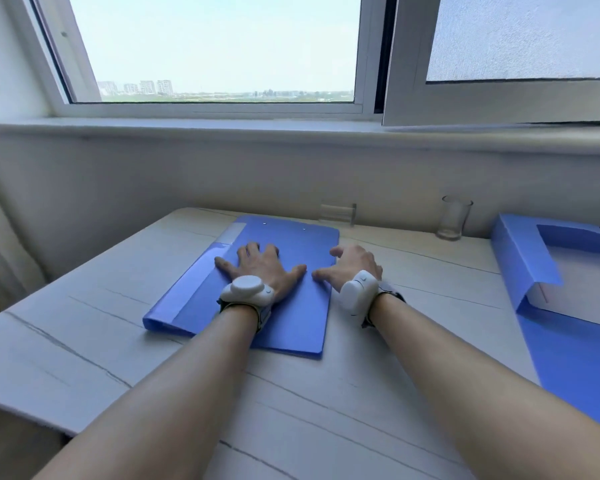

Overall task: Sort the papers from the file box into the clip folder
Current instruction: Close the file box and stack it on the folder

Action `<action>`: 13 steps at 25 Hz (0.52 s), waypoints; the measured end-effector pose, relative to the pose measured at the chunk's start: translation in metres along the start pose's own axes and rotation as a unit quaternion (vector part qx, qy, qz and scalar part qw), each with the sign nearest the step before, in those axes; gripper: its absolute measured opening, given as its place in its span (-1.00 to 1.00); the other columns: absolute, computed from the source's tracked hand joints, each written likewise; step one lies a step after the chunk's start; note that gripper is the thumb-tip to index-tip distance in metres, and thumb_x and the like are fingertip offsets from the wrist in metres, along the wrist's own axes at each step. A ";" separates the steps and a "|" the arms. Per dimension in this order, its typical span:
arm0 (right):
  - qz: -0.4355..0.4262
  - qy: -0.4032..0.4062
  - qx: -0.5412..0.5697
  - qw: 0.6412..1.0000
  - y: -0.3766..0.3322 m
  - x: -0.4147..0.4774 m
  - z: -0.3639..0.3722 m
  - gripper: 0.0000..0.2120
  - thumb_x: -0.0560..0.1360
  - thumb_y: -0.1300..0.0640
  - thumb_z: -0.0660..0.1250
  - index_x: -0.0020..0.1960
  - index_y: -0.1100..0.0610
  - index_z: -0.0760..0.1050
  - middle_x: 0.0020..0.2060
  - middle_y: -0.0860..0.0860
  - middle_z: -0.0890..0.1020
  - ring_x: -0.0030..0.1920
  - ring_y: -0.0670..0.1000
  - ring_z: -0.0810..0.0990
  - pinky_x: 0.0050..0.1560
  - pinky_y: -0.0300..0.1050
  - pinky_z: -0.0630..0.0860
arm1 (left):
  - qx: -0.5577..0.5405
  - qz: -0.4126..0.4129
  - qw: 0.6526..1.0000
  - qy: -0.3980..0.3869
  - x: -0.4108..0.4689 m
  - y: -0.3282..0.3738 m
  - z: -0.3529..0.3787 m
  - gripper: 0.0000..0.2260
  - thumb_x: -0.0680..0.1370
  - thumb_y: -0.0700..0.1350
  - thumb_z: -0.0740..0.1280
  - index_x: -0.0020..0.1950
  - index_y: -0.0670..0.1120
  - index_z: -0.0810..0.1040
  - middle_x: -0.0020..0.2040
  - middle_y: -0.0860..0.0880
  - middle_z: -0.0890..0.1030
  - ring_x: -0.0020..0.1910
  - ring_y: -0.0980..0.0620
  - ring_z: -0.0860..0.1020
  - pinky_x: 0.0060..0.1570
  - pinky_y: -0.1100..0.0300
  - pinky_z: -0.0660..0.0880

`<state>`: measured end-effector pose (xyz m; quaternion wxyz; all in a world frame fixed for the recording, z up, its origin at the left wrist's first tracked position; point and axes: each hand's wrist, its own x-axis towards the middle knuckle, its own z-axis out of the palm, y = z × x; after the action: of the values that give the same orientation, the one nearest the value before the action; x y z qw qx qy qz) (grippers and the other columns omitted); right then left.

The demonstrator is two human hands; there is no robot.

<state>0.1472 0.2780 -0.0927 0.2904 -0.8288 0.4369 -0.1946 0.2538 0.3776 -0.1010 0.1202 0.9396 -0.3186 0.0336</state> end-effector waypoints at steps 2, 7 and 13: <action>0.001 -0.009 -0.017 1.000 -0.002 0.007 0.006 -0.49 0.31 -0.06 0.45 0.25 -0.03 0.52 0.23 -0.02 0.58 0.32 0.07 0.43 0.24 -0.05 0.31 | -0.005 -0.004 1.000 -0.002 0.002 0.000 0.001 -0.41 0.44 0.36 0.13 0.33 0.03 0.40 0.38 -0.07 0.33 0.44 -0.07 0.22 0.38 -0.36 -0.10; 0.014 -0.037 0.015 0.999 0.003 0.004 -0.007 -0.49 0.30 -0.06 0.46 0.23 -0.01 0.52 0.22 -0.03 0.59 0.31 0.06 0.46 0.30 -0.04 0.36 | -0.011 -0.004 1.000 0.008 -0.002 0.008 -0.010 -0.45 0.46 0.31 0.17 0.33 0.03 0.41 0.38 -0.06 0.34 0.43 -0.07 0.23 0.38 -0.32 -0.03; 0.028 0.017 0.048 0.998 0.036 -0.030 -0.081 -0.52 0.33 -0.01 0.45 0.23 0.03 0.53 0.21 0.02 0.59 0.28 0.08 0.49 0.32 0.01 0.38 | -0.125 0.053 0.991 -0.010 -0.041 0.071 -0.042 -0.56 0.50 0.17 0.25 0.29 -0.03 0.48 0.29 -0.08 0.47 0.27 -0.12 0.44 0.23 -0.01 0.35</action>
<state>0.0628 0.2619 -0.0570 0.3271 -0.7982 0.4548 -0.2215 0.1785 0.3578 -0.0511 0.2316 0.8994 -0.3706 -0.0096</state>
